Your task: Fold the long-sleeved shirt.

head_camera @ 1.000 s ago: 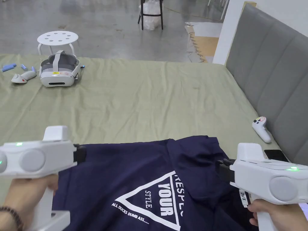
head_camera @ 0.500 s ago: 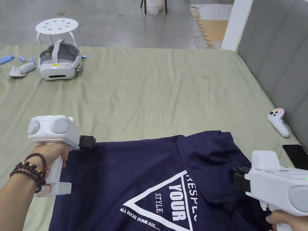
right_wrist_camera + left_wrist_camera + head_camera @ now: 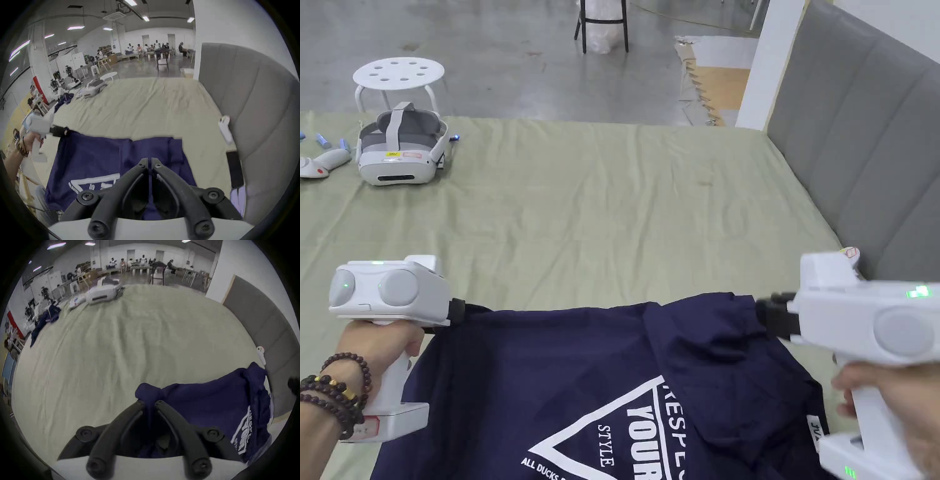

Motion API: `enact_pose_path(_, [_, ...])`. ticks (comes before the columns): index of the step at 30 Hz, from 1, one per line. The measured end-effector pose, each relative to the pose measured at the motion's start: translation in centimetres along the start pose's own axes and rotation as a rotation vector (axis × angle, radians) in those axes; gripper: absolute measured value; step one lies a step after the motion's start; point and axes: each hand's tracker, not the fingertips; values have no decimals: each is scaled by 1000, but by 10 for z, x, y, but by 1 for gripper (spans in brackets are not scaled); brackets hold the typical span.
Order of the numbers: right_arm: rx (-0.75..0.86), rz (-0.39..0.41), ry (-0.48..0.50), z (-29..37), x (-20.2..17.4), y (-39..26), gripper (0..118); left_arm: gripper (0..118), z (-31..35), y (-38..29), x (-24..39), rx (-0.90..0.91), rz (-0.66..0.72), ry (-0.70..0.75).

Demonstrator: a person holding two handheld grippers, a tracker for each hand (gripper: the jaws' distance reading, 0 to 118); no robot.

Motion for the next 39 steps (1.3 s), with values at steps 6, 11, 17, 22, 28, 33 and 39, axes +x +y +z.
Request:
enact_pose_path(6, [-197,-42,18,-95,31,70,73,9,30,-10,3,67,3,-44])
enact_pose_path(11, [-431,-50,-16,-179,38,56,85,9,36,-16,-2,110,28,-121])
enact_pose_path(17, [-428,-202,-106,-213,44,40,75,9,21,-6,-12,79,-1,-101])
enact_pose_path(22, [-486,-146,-98,-219,49,36,48,9,16,-9,-8,75,-22,-77])
enact_pose_path(28, [-475,-78,-63,-214,38,28,11,9,2,-10,-4,67,-21,-68])
enact_pose_path(33, [-338,-135,-110,-182,31,32,10,9,10,-6,-3,117,-10,-40])
enact_pose_path(39, [-165,-123,-46,-100,36,46,10,9,74,-3,0,213,2,-93])
